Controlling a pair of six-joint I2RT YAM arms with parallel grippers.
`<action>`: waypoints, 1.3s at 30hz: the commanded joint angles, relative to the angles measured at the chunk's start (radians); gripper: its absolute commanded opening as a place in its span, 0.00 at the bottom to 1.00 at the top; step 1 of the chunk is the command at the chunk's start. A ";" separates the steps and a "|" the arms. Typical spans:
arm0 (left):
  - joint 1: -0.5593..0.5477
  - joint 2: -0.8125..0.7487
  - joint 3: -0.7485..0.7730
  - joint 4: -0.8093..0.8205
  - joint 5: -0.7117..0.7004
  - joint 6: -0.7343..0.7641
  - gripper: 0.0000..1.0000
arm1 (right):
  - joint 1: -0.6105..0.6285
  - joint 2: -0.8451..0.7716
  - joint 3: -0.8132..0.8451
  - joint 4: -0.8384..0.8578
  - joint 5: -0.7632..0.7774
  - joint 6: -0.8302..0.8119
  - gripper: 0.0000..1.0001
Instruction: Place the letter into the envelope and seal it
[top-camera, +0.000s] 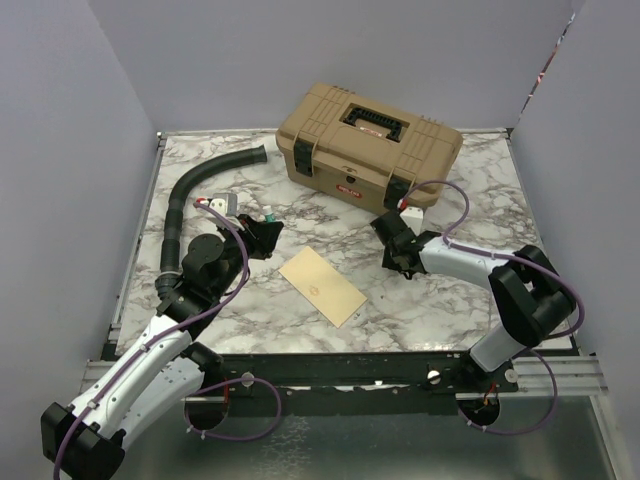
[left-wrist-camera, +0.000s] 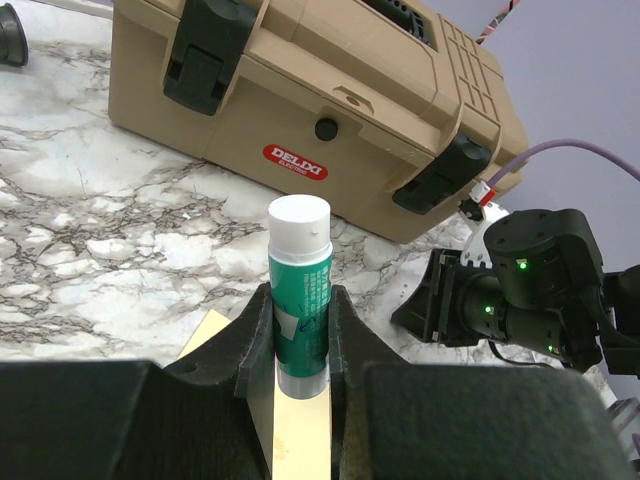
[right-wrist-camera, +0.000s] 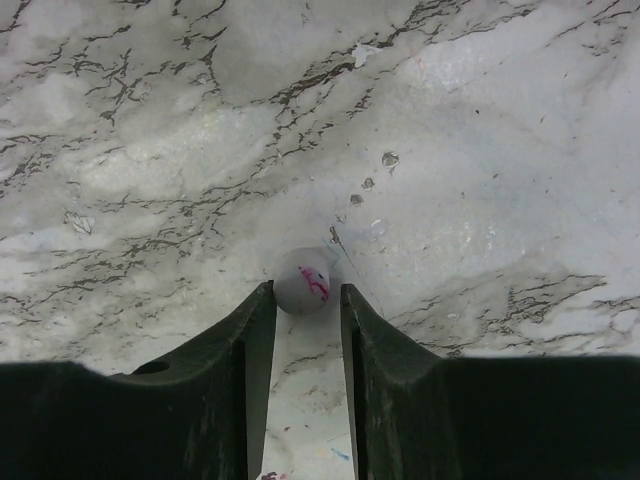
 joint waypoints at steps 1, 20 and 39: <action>0.001 -0.006 -0.007 0.027 0.004 -0.001 0.00 | -0.013 0.016 0.012 0.057 0.020 -0.036 0.35; 0.002 -0.006 0.011 0.024 0.040 -0.006 0.00 | -0.024 -0.049 0.020 0.096 -0.116 -0.129 0.01; 0.000 0.262 0.276 0.017 0.784 0.287 0.00 | -0.025 -0.584 0.161 0.115 -1.000 -0.284 0.00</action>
